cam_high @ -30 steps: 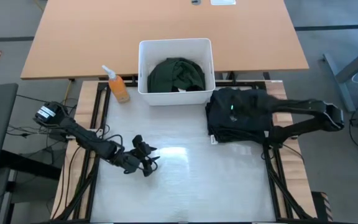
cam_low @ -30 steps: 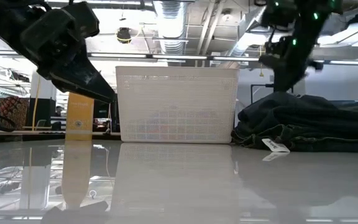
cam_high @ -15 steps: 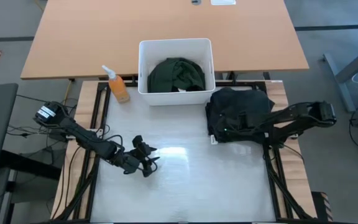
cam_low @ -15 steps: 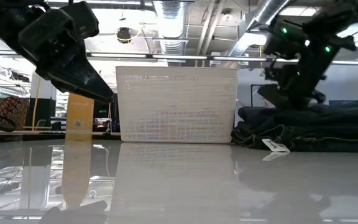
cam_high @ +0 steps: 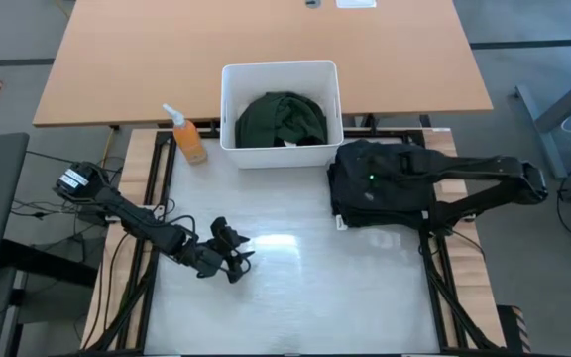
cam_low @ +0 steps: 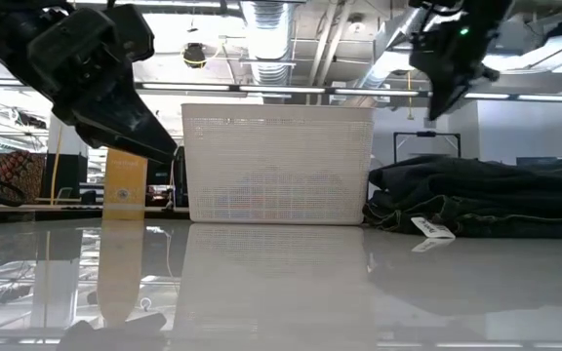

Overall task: Fold laundry
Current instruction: Stack the folded black shorts on top of the folded dark blue jeans

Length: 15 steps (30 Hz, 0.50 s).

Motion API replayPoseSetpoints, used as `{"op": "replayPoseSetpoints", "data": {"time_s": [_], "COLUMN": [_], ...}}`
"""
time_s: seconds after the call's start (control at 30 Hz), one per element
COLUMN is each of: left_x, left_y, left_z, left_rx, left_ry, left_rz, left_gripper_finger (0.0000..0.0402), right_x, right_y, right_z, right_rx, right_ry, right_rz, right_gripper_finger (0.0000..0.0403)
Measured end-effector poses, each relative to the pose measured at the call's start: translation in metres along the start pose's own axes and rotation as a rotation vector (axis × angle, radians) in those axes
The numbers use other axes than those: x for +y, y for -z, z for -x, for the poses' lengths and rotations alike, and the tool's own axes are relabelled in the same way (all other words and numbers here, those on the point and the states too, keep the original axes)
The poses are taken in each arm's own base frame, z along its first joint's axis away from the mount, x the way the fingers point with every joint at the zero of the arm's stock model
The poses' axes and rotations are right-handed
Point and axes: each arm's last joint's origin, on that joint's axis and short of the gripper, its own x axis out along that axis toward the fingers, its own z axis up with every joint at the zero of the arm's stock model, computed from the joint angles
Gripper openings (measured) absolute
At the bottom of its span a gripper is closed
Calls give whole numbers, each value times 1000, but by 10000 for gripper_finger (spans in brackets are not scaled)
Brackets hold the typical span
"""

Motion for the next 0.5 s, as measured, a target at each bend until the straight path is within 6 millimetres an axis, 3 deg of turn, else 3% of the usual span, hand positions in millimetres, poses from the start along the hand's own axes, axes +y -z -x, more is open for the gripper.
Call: {"op": "replayPoseSetpoints", "data": {"time_s": [0.13,0.3,0.5], "left_x": [0,1,0], "left_y": [0,-1,0], "left_z": [0,0,0], "left_rx": [-5,-21,-14], "left_ry": [-7,-29,-17], "left_rz": [-7,-10,-4], "left_gripper_finger": [185,185,185], "right_x": [-15,-33,-38], "right_y": [12,31,55], "right_z": [3,-7,-27], "right_rx": [208,418,591], "right_ry": [66,236,247], "right_rz": [52,84,93], "right_gripper_finger": [21,21,21]}}
